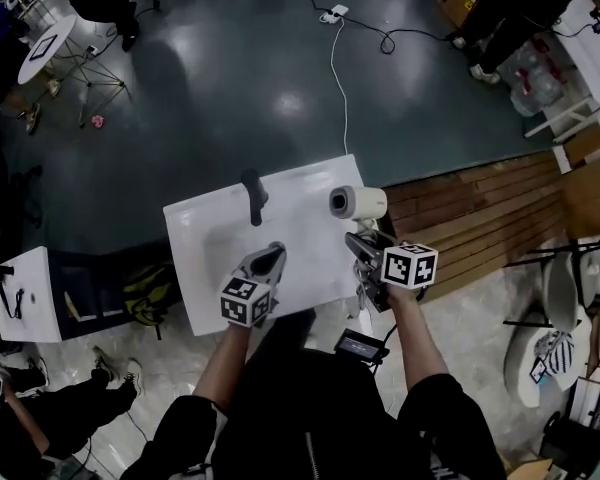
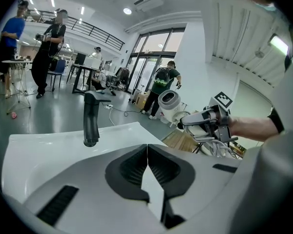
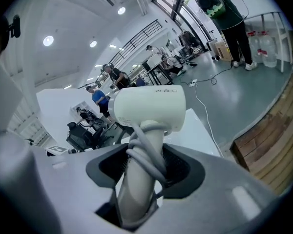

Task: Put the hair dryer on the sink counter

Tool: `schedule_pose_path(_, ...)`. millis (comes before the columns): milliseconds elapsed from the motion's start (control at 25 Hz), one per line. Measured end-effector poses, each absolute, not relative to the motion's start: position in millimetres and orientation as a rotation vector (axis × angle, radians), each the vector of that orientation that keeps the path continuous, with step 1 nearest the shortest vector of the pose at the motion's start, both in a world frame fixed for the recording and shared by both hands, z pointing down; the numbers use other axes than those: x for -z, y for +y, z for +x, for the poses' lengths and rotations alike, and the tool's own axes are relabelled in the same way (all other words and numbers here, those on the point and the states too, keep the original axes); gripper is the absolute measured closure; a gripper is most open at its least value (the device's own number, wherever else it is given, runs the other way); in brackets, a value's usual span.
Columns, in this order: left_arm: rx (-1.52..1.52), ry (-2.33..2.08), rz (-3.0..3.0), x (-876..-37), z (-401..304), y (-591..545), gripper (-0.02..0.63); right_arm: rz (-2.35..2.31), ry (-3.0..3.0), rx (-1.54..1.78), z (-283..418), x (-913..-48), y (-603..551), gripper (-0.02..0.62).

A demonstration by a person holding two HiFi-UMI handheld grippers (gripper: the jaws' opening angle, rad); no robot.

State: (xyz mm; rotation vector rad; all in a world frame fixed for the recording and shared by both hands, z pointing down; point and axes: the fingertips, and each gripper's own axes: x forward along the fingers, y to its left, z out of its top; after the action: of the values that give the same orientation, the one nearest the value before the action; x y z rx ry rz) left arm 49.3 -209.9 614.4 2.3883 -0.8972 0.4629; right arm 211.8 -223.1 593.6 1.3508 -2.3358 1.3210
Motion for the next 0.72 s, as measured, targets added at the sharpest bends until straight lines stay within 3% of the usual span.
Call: schedule_pose_path(720, -0.489, -0.908, 2.293, -642.8, 50.3, -225.5, 0.594, 1.232, -2.177, -1.182, 214.4, -653.3, -271.0, 0.393)
